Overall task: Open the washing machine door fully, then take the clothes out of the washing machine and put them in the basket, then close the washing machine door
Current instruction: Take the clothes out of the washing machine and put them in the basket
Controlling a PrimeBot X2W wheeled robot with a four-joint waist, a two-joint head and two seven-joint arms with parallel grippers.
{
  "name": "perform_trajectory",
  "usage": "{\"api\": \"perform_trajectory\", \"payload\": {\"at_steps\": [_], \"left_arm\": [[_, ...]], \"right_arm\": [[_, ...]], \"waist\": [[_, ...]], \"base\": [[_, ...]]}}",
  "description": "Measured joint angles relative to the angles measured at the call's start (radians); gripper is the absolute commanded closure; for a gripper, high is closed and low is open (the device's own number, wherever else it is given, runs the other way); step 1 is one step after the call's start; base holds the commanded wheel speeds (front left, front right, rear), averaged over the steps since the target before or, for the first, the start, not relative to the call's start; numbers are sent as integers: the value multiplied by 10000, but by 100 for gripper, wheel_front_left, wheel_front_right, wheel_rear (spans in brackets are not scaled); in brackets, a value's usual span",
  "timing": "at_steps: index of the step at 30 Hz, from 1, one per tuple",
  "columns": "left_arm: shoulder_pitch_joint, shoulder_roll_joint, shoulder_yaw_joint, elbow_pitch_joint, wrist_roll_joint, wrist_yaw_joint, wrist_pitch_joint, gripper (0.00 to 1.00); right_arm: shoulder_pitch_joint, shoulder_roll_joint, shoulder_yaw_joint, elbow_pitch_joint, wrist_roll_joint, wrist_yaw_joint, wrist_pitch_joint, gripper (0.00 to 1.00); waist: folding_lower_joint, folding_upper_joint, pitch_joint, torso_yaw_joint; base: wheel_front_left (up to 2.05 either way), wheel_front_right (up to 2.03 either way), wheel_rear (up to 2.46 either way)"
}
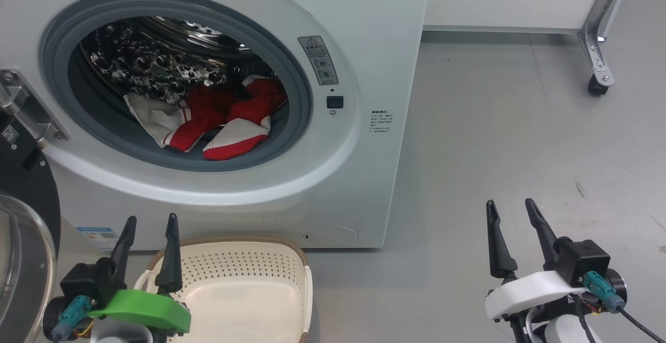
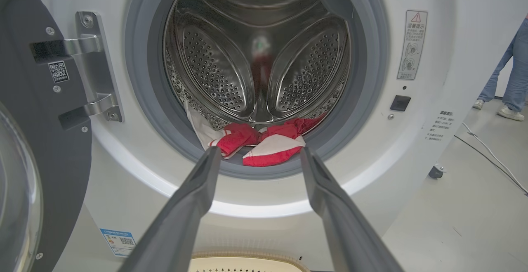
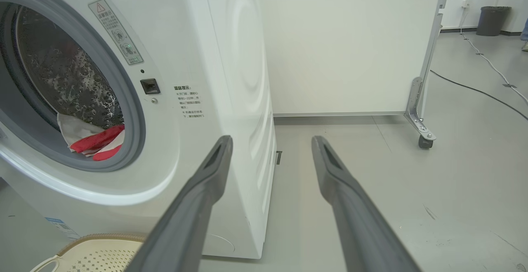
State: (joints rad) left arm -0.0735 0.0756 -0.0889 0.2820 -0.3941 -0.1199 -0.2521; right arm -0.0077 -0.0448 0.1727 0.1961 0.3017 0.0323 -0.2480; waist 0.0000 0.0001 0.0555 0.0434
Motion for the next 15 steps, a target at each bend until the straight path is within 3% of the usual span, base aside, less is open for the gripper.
{"api": "perform_trajectory", "payload": {"at_steps": [15], "left_arm": [[0,0,2,0,15,0,0,0]], "right_arm": [[0,0,8,0,2,-13,0,0]], "waist": [[0,0,25,18]], "base": [[0,0,0]]}}
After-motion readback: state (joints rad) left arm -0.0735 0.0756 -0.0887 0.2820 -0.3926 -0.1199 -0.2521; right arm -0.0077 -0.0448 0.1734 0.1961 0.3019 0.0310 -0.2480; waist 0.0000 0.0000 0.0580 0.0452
